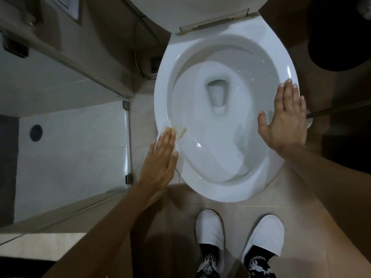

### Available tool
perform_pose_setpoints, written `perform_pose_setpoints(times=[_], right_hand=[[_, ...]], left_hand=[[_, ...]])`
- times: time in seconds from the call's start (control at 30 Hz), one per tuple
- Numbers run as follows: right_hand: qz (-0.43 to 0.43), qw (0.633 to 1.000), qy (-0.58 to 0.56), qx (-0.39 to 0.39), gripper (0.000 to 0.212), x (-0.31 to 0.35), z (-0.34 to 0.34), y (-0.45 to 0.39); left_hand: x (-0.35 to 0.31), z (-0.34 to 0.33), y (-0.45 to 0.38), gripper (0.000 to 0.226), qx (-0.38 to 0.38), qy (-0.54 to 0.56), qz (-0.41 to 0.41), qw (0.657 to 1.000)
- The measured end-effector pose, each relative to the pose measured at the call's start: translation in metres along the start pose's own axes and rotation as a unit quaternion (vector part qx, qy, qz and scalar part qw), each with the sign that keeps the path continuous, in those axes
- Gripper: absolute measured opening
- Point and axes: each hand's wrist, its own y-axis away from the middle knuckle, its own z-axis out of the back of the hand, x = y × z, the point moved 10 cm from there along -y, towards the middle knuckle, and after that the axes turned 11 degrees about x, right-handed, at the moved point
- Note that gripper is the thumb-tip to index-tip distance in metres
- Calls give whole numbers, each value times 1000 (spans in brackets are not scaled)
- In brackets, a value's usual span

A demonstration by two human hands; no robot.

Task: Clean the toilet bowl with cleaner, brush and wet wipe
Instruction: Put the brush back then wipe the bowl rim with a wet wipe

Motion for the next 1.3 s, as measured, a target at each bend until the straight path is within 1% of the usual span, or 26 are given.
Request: perform_pose_setpoints(times=[0.07, 0.13, 0.23, 0.33, 0.47, 0.6, 0.83, 1.03, 1.13, 1.3], right_hand=[[-1, 1000, 1, 0, 76, 0, 0, 0], [-3, 1000, 1, -2, 76, 0, 0, 0], [-4, 1000, -1, -3, 76, 1, 0, 1], [-3, 1000, -1, -3, 76, 1, 2, 0], [-4, 1000, -1, -3, 76, 2, 2, 1], [-6, 1000, 3, 2, 76, 1, 2, 0], [-9, 1000, 0, -3, 76, 2, 3, 1], [-10, 1000, -4, -4, 76, 2, 2, 0], [-10, 1000, -4, -4, 76, 1, 2, 0], [-8, 1000, -5, -4, 76, 1, 2, 1]], left_hand=[[10, 21, -27, 61, -12, -12, 9, 1000], [11, 27, -37, 61, -18, -15, 9, 1000], [5, 15, -20, 61, -21, 20, 14, 999], [0, -6, 6, 63, -4, 41, 23, 999], [3, -5, 6, 61, 6, 20, 17, 1000], [12, 15, -20, 59, -8, 7, 9, 1000], [24, 71, -99, 60, -43, -19, 14, 999], [20, 107, -154, 57, -47, -85, 3, 995], [19, 107, -157, 58, -48, -90, 0, 995], [18, 94, -140, 58, -59, -52, 15, 997]])
